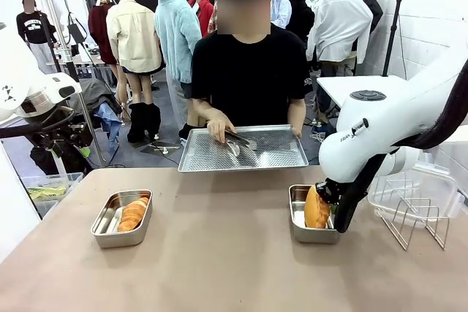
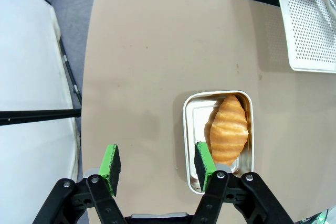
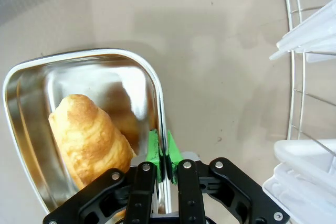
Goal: Place the bread in airtight containers.
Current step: Once an object is inside an Airtight Container , place the container in the center of the table.
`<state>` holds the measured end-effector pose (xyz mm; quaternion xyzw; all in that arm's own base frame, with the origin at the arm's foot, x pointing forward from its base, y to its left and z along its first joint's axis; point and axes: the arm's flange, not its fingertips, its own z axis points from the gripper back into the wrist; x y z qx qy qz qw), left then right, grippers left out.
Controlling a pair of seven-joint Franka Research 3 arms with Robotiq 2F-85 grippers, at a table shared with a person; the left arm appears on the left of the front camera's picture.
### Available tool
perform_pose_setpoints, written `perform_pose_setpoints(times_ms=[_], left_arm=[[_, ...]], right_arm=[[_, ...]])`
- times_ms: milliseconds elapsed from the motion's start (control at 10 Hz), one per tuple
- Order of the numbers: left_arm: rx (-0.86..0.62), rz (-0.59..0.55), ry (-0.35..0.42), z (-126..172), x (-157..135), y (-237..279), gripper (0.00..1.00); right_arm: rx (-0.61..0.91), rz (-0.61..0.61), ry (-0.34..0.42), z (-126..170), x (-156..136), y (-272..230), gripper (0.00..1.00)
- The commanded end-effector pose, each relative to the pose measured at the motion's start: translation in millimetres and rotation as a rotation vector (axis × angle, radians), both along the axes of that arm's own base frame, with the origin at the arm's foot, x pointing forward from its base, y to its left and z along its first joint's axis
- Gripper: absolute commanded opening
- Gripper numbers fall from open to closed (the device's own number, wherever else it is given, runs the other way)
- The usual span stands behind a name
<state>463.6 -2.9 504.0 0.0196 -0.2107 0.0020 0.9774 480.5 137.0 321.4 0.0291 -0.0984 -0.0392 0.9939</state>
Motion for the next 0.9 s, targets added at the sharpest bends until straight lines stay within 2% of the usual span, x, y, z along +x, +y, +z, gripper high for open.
perform_pose_setpoints(times_ms=[0,400,500,800], left_arm=[[-0.003,0.006,-0.003,-0.5,-0.6,0.8,0.74],[-0.003,0.006,-0.003,-0.5,-0.6,0.8,0.74],[-0.003,0.006,-0.003,-0.5,-0.6,0.8,0.74],[-0.003,0.006,-0.003,-0.5,-0.6,0.8,0.74]], right_arm=[[-0.008,-0.008,0.015,1.4,3.5,2.1,0.18],[-0.025,-0.002,-0.019,15.2,3.0,5.2,0.94],[-0.028,-0.006,-0.033,21.6,2.0,3.7,0.98],[-0.052,0.011,-0.120,55.9,-8.4,3.7,0.98]])
